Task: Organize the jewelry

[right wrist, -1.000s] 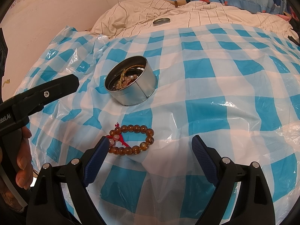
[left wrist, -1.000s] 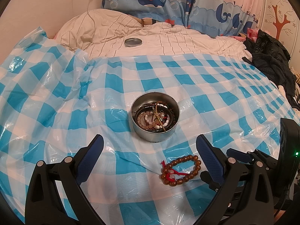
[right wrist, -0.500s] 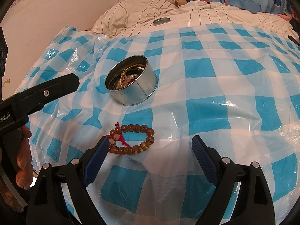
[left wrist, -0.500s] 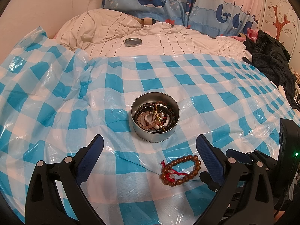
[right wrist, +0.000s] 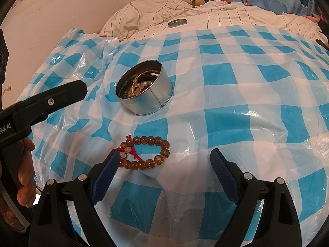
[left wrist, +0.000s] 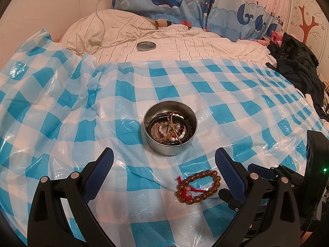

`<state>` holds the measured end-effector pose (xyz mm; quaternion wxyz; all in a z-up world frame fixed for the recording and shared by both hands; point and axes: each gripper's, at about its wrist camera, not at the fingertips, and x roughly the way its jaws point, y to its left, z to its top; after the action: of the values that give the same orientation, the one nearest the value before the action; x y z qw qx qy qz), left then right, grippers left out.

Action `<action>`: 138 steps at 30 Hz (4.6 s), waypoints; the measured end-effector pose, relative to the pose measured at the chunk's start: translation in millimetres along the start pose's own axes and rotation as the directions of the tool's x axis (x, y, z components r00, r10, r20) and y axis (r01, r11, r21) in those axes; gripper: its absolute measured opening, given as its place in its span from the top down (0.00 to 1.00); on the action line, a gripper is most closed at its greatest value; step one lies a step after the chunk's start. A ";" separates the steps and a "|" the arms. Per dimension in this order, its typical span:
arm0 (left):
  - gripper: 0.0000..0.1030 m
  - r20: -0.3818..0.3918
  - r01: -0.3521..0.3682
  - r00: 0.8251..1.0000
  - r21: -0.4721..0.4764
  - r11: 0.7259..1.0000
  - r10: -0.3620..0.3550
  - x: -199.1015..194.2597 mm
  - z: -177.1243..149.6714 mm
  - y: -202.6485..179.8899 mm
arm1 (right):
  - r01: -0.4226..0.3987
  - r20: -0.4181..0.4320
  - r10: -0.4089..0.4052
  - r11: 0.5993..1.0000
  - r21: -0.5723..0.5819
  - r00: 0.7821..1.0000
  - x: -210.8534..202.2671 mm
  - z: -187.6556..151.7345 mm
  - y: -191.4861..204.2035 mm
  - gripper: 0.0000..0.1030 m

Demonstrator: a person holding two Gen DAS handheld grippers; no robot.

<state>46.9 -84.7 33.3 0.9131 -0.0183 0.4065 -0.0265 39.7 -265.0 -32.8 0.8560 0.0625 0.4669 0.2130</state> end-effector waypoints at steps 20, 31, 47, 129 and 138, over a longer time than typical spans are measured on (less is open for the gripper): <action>0.08 0.000 -0.001 1.000 0.001 1.000 0.001 0.3 -0.2 0.0 | -0.001 -0.001 0.001 1.000 -0.001 1.000 0.5 0.5 0.4 0.17; 0.08 0.000 -0.001 1.000 0.002 1.000 0.001 0.0 -0.3 -0.6 | -0.001 -0.002 0.001 1.000 -0.002 1.000 0.5 0.1 0.4 0.17; 0.08 0.000 -0.001 1.000 0.003 1.000 0.001 -0.1 -0.3 -0.4 | -0.001 -0.003 0.001 1.000 -0.003 1.000 0.9 0.5 0.6 0.17; 0.08 0.023 -0.015 1.000 -0.085 0.996 0.017 -7.3 -0.2 39.6 | -0.002 0.010 0.002 1.000 0.003 1.000 -3.3 1.9 0.4 0.17; 0.08 0.002 -0.052 0.999 -0.163 0.985 0.053 -6.4 -10.3 83.8 | 0.016 0.006 -0.016 1.000 -0.008 1.000 -14.0 0.1 -11.8 0.17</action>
<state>37.8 -0.8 26.6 0.9102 -0.0822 0.4048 0.0309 36.8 -281.6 -25.5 0.8594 0.0557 0.4639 0.2078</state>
